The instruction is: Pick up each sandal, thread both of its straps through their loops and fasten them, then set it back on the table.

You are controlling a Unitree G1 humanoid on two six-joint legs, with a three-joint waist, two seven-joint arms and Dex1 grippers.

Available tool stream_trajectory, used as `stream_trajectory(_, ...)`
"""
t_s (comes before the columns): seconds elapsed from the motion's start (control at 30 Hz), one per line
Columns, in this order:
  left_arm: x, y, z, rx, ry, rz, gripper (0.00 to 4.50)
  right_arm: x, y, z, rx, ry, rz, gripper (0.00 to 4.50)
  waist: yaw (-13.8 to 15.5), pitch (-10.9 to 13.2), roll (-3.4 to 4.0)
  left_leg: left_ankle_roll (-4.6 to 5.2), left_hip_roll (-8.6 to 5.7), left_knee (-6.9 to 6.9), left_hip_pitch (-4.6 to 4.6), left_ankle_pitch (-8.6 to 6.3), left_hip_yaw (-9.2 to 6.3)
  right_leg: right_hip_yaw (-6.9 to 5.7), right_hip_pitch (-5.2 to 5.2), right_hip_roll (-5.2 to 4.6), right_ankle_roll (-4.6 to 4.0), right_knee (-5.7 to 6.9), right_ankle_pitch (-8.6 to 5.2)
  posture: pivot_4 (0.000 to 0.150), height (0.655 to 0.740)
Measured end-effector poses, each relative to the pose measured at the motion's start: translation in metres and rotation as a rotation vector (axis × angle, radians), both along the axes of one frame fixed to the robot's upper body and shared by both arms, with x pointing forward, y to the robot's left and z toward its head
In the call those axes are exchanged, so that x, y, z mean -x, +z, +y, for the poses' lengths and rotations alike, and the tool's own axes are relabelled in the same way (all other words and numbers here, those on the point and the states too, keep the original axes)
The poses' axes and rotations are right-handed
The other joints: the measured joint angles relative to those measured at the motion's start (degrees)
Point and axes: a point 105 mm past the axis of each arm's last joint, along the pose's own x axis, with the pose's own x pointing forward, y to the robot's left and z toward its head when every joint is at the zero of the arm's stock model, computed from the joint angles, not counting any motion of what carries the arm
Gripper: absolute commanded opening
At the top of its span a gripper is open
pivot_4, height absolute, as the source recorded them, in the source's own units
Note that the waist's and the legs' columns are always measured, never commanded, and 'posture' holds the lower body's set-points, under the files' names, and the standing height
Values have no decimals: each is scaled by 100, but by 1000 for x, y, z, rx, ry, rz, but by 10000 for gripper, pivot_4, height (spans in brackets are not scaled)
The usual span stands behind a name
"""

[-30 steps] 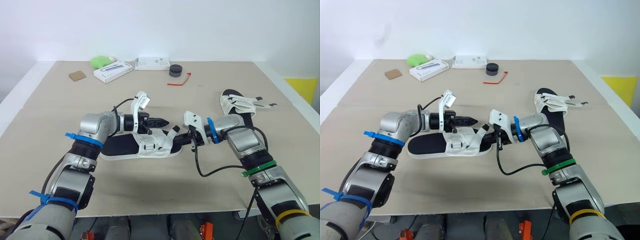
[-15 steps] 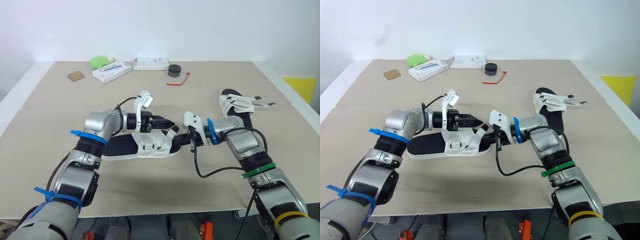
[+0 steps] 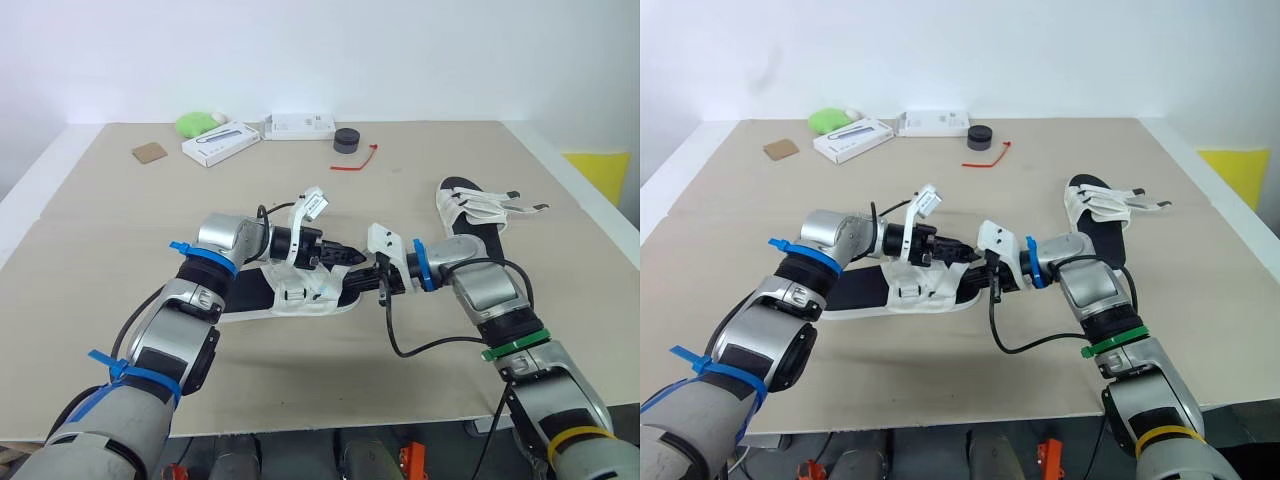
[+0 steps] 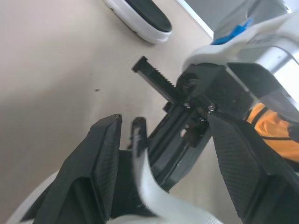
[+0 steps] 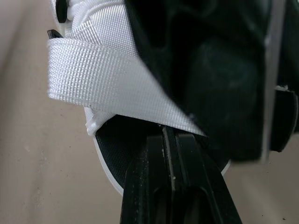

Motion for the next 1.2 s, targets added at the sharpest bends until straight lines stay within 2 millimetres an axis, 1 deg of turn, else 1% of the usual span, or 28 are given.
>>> stream_trajectory(0.1, 0, -4, 1, -11, 1, 14, 14460, 0, 0, 0, -3, -6, -2, 0, 0, 0, 0, 0, 0, 0, 0, 0, 0, 0, 1, 0, 0, 0, 0, 1500, 7400)
stream_trajectory(0.13, 0, -5, 1, -14, 2, 11, 6968, 1, 0, -1, -4, -8, -2, 0, 0, 0, 0, 0, -1, 0, 0, 0, 0, 0, 1, -1, 0, 0, 0, 1500, 7400)
stream_trajectory(0.17, -1, -5, 1, -15, 3, 8, 2637, 1, 0, -1, -5, -9, -1, 0, 1, 0, 0, 0, 0, 0, 0, 0, 0, 0, 1, -1, 1, 0, 0, 1500, 7400)
stream_trajectory(0.2, -1, -5, 1, -20, 4, 5, 302, 1, 0, -1, -6, -10, 0, 0, 1, 0, 0, 0, 0, 0, 0, 0, 0, 0, 1, -1, 1, 0, -1, 1500, 7400)
stream_trajectory(0.37, -4, -3, 4, -20, 22, -5, 302, 1, 0, 0, -8, -10, 2, 0, 1, 0, 0, 0, 0, -1, 0, 0, 0, 0, 0, -1, 1, 0, -2, 1500, 7400)
stream_trajectory(0.5, -12, 9, 9, 5, 78, -16, 302, 0, 0, 0, -9, -11, 4, 0, -1, 0, 0, 0, 0, -1, 0, 0, 0, 0, -3, -1, 1, 0, -2, 1500, 7400)
stream_trajectory(0.57, -14, 19, 14, 50, 111, 5, 302, 0, 0, 1, -10, -10, 4, 0, -11, 1, 0, 0, 0, -3, -1, 0, 0, 0, -7, -1, 1, 0, -2, 1500, 7400)
stream_trajectory(0.6, -13, 31, 18, 94, 129, 19, 302, 0, 1, 1, -11, -8, 3, 0, -16, 2, 0, 0, 1, -5, -6, 0, 0, 0, -14, -1, 0, 1, -2, 1500, 7400)
stream_trajectory(0.67, -11, 49, 27, 143, 154, 26, 302, 0, 1, 3, -15, -8, 2, 0, -35, 3, 0, 0, 1, -8, -8, 0, 0, 1, -18, -1, 1, 1, -1, 1500, 7400)
stream_trajectory(0.73, -7, 55, 36, 170, 185, 47, 302, -1, 1, 5, -19, -10, -2, 0, -37, 3, 2, 1, 1, -10, -7, 1, 0, 1, -17, -1, 1, 2, -1, 1500, 7400)
stream_trajectory(0.87, -2, 43, 62, 167, 289, 101, 302, -1, 0, 7, -22, -8, -1, 0, -32, 3, 2, 0, 0, -11, -8, 1, 0, 2, -14, 0, 8, 1, 2, 1500, 7400)
stream_trajectory(0.97, 4, 29, 75, 141, 350, 142, 302, -1, 0, 7, -23, -10, 0, 0, -21, 2, 1, 0, 0, -11, -6, 0, 0, 2, -12, 0, 4, 1, -2, 1500, 7400)
stream_trajectory(1.0, 5, 23, 77, 134, 365, 164, 302, -1, 0, 7, -23, -11, 0, 0, -18, 2, 1, 0, 0, -10, -6, 0, -1, 2, -12, 0, 3, 1, -2, 1500, 7400)
stream_trajectory(1.07, 6, 18, 78, 125, 377, 179, 302, -1, 0, 7, -23, -11, 0, 0, -16, 2, 1, 0, 0, -10, -6, 0, -1, 1, -12, 0, 3, 1, -2, 1500, 7400)
stream_trajectory(1.17, 4, 5, 79, 101, 425, 211, 302, -1, 0, 7, -23, -12, 2, 0, -13, 0, 0, 0, -1, -9, -3, 0, 0, 2, -9, -1, 3, 1, -2, 1500, 7400)
stream_trajectory(1.2, 3, -3, 79, 96, 437, 226, 302, -1, 0, 7, -24, -11, 2, 0, -13, -1, 1, -1, -1, -9, -3, 0, 0, 1, -10, 0, 1, 1, -3, 1500, 7400)
